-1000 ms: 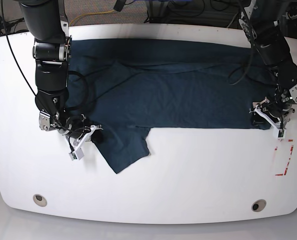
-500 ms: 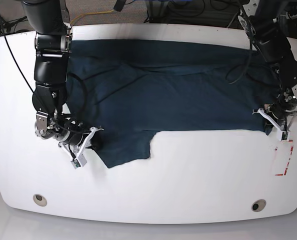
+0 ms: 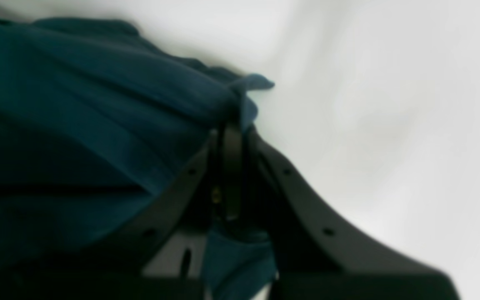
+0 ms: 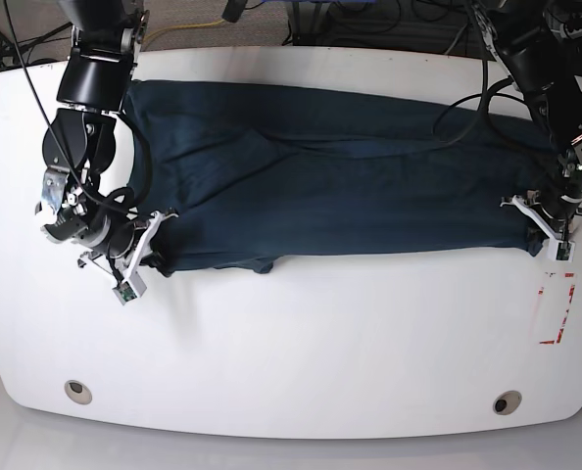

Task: Fold the T-shirt properly
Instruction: 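Grasp the hem with both grippers and fold it over toward the collar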

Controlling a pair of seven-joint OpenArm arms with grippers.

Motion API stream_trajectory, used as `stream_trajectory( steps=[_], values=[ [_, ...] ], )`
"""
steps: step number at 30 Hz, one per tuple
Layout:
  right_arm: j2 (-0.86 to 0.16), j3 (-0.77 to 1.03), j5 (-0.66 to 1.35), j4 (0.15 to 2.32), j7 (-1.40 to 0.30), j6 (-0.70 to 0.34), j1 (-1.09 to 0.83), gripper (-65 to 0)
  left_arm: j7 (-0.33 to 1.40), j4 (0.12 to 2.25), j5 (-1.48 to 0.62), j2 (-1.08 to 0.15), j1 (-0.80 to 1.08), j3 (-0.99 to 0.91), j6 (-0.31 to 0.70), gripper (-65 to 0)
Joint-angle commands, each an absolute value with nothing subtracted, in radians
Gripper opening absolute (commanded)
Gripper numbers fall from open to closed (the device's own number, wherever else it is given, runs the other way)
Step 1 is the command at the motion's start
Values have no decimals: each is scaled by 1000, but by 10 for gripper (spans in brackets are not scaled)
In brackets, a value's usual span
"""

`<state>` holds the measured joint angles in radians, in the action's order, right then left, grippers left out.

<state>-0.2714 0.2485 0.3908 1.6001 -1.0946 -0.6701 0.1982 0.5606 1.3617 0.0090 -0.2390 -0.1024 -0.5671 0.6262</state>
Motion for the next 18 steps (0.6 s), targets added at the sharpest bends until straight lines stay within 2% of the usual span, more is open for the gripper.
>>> stream_trajectory(
  steps=[1, 7, 11, 18],
  values=[
    [-278, 277, 398, 1705, -1115, -670, 173, -650, 541, 1394, 4, -259, -101, -573, 619, -650],
    [-277, 298, 398, 1836, -1141, -670, 50, -650, 544, 1438, 4, -257, -53, -588, 622, -650],
    [-275, 298, 400, 1910, -1141, -670, -51, -650, 544, 1440, 4, -257, -21, -591, 698, -650],
    [-248, 302, 433, 1951, -1141, -670, -189, -650, 559, 1440, 7, -262, 33, -593, 698, -650]
  ],
)
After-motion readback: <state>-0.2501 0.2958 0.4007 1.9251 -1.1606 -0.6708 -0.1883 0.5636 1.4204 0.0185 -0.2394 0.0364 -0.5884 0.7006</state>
